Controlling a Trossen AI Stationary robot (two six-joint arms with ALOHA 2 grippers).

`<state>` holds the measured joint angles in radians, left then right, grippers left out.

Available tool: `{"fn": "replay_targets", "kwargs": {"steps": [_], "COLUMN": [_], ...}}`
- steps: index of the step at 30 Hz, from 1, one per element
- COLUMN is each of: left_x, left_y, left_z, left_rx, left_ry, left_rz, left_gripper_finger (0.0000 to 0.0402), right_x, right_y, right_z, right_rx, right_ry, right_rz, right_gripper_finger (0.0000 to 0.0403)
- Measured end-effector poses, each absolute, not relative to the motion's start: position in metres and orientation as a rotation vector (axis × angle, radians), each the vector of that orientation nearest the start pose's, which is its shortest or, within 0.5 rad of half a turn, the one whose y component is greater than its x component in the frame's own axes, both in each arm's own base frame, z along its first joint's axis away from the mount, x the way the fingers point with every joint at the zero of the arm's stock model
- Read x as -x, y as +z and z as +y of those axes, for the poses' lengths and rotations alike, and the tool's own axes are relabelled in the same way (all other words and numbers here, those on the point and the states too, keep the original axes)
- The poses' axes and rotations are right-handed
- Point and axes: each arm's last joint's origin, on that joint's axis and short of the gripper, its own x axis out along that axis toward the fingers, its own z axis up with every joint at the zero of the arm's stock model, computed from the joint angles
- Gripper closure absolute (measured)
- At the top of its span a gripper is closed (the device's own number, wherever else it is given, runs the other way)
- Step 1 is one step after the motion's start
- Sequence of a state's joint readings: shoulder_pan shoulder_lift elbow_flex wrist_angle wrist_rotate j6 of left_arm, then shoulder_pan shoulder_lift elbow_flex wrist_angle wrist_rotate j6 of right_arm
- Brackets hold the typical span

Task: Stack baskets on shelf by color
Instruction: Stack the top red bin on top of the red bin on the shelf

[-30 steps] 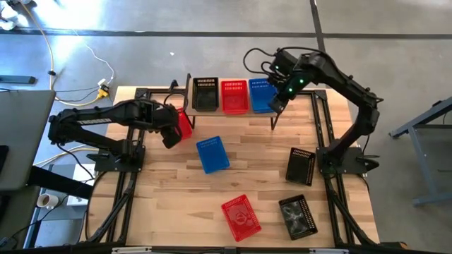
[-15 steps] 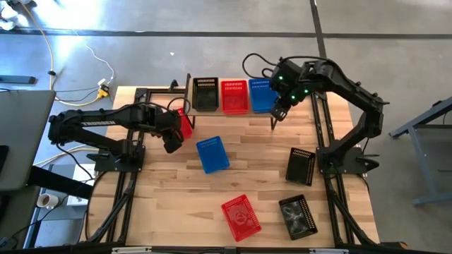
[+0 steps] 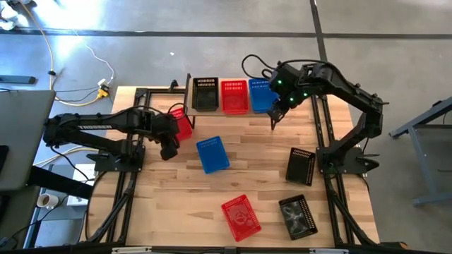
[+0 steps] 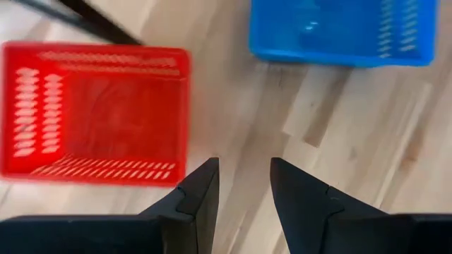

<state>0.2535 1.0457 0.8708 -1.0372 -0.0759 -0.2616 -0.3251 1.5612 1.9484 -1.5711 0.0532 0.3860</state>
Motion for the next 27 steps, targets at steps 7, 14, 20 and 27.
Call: {"fn": "replay_targets", "kwargs": {"steps": [7,14,20,27], "left_x": [-0.162,-0.164,-0.167,-0.185], "left_y": [0.241,0.227,0.222,0.212], "left_z": [0.045,0.046,0.047,0.053], "left_rx": [0.238,0.212,0.208,0.195], "left_ry": [0.394,0.408,0.420,0.460], "left_rz": [1.221,1.217,1.247,1.220], "left_gripper_finger": [0.0284,0.0284,0.0284,0.0284], "right_x": [-0.245,-0.246,-0.248,-0.248], "right_y": [0.426,0.426,0.427,0.427], "right_z": [-0.082,-0.079,-0.080,-0.080], "right_rx": [-0.501,-0.493,-0.491,-0.487], "right_ry": [-0.558,-0.550,-0.546,-0.544], "right_rz": [1.105,1.105,1.085,1.080], "right_gripper_finger": [0.0309,0.0309,0.0309,0.0309]}}
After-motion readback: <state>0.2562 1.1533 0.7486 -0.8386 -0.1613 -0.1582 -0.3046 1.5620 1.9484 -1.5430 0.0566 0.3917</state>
